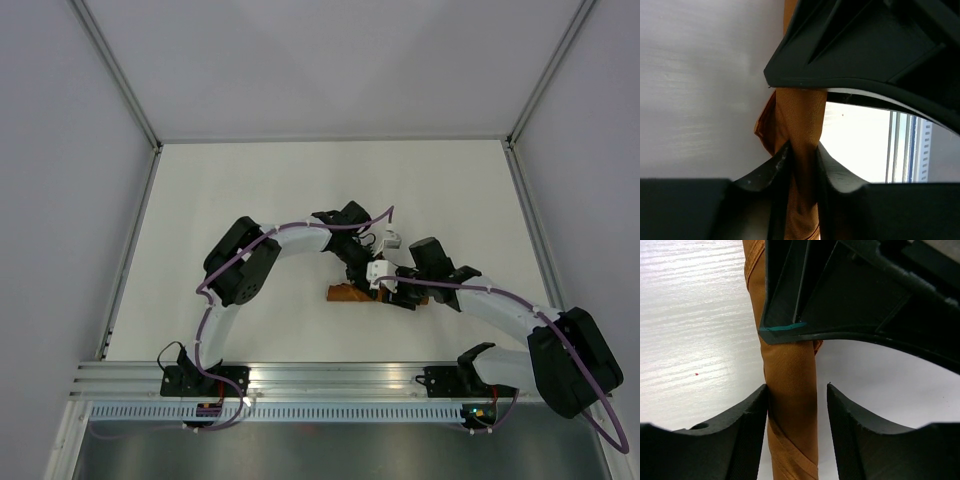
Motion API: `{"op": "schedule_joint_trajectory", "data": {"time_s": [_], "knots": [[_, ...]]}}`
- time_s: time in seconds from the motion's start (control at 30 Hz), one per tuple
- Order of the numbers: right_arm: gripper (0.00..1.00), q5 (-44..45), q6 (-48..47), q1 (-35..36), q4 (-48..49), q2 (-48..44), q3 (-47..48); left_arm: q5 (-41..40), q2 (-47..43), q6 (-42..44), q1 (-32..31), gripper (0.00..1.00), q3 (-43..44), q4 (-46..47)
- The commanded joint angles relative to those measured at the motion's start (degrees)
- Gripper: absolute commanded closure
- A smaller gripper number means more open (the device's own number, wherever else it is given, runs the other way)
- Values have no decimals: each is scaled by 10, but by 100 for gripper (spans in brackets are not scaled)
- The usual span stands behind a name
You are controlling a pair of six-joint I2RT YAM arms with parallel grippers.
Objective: Fold the napkin, place the utensils inside, and roll it up
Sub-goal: Roll the napkin with the utensil
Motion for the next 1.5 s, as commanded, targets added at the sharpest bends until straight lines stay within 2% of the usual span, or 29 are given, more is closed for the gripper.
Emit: {"op": "schedule_joint_trajectory", "data": {"time_s": [0.0, 0.17, 0.43, 0.67, 1.03, 1.23, 1.33, 1.47], "knots": [[45, 19, -11, 3, 12, 3, -6, -80, 21, -16, 7, 67, -20, -36], [51, 21, -12, 2, 7, 4, -8, -79, -2, -33, 8, 59, -20, -8], [59, 19, -12, 2, -10, 18, -1, -81, -37, -46, 17, 57, -23, 17], [59, 18, -10, 2, -18, 27, 6, -77, -59, -49, 30, 54, -23, 29], [59, 14, 7, 3, -20, 46, 18, -76, -97, -78, 61, 54, -18, 63], [57, 14, 17, 2, -22, 47, 24, -141, -138, -117, 77, 56, -43, 108], [57, 14, 18, 3, -27, 49, 27, -199, -190, -165, 87, 57, -86, 172], [57, 12, 20, 2, -30, 50, 28, -285, -271, -282, 89, 57, -162, 250]]}}
